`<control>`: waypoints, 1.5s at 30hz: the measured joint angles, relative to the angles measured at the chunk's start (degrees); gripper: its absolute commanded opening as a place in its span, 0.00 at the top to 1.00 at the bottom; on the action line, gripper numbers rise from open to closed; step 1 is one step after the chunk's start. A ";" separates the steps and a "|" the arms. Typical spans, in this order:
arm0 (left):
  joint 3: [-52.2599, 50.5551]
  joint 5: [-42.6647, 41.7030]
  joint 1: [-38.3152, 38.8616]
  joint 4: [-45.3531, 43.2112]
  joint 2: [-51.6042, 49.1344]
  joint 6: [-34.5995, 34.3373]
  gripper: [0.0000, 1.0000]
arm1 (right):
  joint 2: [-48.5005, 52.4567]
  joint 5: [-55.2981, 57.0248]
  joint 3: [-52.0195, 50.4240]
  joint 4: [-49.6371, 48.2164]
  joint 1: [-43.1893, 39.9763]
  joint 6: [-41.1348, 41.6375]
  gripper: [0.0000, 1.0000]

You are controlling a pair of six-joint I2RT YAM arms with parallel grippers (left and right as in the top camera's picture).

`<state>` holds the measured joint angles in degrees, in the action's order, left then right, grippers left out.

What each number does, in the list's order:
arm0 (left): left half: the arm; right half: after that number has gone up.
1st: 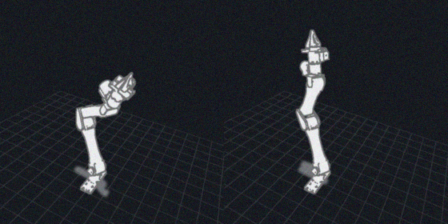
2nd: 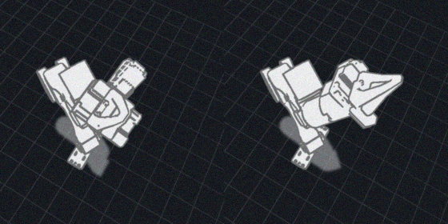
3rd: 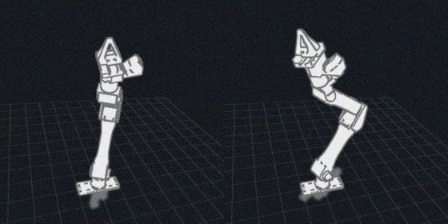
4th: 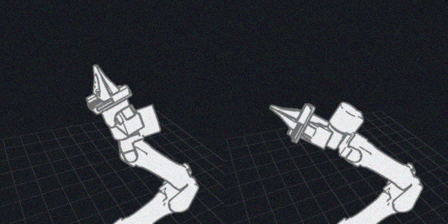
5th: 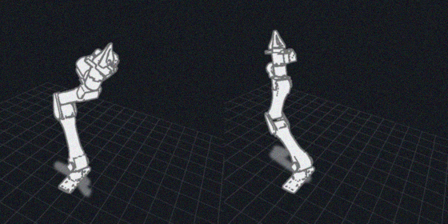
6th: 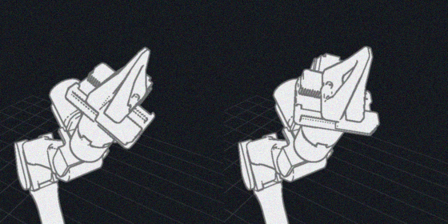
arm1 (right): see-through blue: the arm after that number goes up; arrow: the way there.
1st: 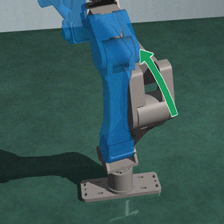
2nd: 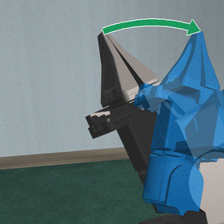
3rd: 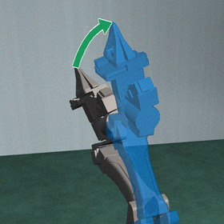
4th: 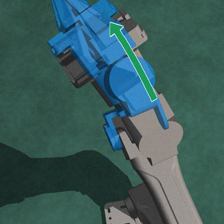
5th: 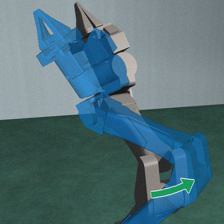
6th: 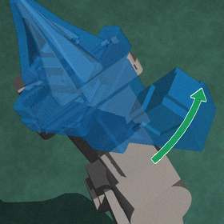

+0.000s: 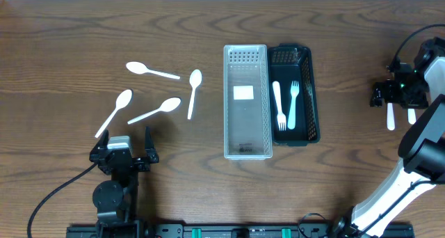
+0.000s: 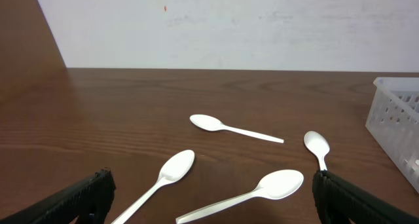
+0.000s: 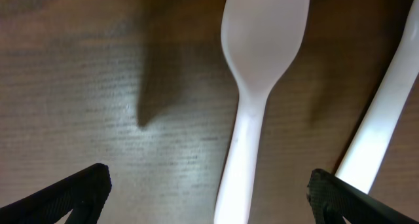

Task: Pack container
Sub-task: 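Grasp a white spoon on the right with the right gripper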

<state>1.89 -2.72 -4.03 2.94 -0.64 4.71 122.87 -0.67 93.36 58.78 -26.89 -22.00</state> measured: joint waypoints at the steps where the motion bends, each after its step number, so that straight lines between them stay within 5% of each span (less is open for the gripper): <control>1: 0.00 0.00 0.00 0.00 0.00 0.00 0.02 | 0.00 -0.09 -0.17 -0.50 0.00 -0.02 0.01; 23: 0.00 0.00 0.00 0.00 0.00 0.00 0.02 | 3.23 -0.28 -0.48 -4.57 0.00 -0.11 0.02; 27: 0.00 0.00 0.00 0.00 0.00 0.00 0.02 | 3.30 0.26 -0.48 -4.85 0.00 -0.22 0.27; 31: 0.00 0.00 0.00 0.00 0.00 0.00 0.02 | 3.30 0.68 -0.48 -4.81 0.00 0.52 0.77; 34: 0.00 0.00 0.00 0.00 0.00 0.00 0.02 | 3.30 0.85 -0.48 -4.74 0.00 0.87 0.96; 45: 0.00 0.00 0.00 0.00 0.00 0.00 0.02 | 5.35 0.09 10.95 9.09 1.90 3.87 0.98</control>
<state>1.89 -2.72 -4.03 2.94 -0.64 4.71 128.22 -0.58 104.31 67.88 -24.99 -18.13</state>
